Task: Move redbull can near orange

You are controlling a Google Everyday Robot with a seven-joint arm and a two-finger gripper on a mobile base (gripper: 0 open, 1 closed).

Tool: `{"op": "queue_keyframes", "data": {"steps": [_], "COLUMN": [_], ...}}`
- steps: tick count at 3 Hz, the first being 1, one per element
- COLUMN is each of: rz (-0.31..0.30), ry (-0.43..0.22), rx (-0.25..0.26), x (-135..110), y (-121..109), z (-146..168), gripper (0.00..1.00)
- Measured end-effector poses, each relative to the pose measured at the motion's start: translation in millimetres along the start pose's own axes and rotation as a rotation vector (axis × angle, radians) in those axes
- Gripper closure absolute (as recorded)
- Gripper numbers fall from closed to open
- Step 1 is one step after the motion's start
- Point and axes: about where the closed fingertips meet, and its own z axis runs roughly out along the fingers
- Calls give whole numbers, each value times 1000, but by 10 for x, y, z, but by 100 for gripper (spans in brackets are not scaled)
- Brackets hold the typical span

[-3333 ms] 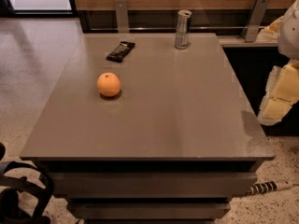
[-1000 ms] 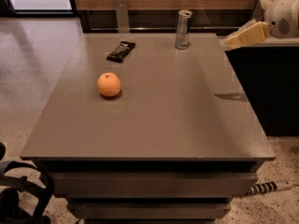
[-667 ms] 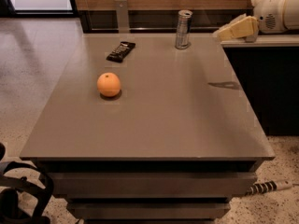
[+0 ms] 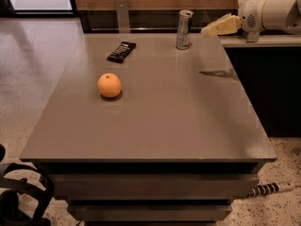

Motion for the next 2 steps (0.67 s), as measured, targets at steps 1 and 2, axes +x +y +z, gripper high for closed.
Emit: {"op": "queue_keyframes", "data": {"steps": [1, 2], "rz": [27, 74], "ry": [-8, -48], "rx": [-11, -46], "x": [30, 19], "y": [-42, -47], "z": [311, 648], "gripper": [0, 0]}}
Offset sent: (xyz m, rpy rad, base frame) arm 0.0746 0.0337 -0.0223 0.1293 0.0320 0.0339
